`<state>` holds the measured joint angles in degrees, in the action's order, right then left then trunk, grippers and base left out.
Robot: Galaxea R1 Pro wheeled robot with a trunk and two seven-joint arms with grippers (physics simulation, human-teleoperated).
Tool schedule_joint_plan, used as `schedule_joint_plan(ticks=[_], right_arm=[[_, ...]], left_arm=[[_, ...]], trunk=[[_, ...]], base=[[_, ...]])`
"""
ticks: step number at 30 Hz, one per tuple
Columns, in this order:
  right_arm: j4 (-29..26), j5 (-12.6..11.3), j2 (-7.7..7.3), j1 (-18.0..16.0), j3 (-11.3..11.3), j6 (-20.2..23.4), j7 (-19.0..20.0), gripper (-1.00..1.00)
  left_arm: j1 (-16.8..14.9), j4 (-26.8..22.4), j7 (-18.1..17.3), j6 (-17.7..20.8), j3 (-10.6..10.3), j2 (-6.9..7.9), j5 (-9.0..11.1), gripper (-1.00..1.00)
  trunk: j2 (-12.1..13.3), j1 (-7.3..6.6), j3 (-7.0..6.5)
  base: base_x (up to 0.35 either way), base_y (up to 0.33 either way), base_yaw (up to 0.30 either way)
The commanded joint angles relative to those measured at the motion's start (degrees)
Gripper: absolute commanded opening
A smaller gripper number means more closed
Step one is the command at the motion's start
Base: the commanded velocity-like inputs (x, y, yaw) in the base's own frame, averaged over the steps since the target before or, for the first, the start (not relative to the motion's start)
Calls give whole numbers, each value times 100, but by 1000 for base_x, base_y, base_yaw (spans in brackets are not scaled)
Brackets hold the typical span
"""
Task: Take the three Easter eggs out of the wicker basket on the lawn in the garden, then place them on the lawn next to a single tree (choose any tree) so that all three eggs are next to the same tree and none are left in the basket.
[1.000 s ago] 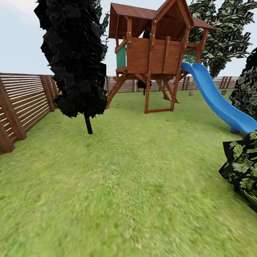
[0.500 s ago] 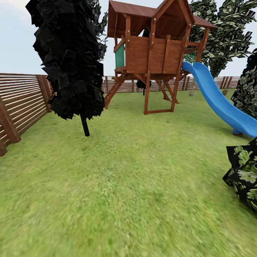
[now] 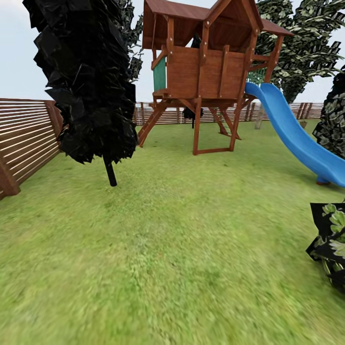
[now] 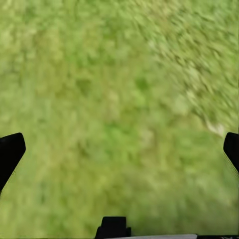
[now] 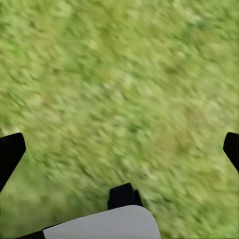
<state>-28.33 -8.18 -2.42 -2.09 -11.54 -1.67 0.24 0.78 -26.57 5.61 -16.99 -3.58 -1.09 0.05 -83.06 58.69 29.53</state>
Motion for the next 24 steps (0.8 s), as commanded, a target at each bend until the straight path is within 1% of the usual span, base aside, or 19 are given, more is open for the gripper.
schedule_joint_plan(ticks=[1,24], right_arm=[[2,-60,-2,-2,3,-17,2,100],[-6,-54,-4,-2,3,-26,2,100]], left_arm=[[1,-6,55,-7,-38,4,1,100],[-1,-6,55,-7,-38,4,-4,100]], trunk=[[-2,4,4],[-2,4,4]], base=[[334,-2,0],[334,0,0]])
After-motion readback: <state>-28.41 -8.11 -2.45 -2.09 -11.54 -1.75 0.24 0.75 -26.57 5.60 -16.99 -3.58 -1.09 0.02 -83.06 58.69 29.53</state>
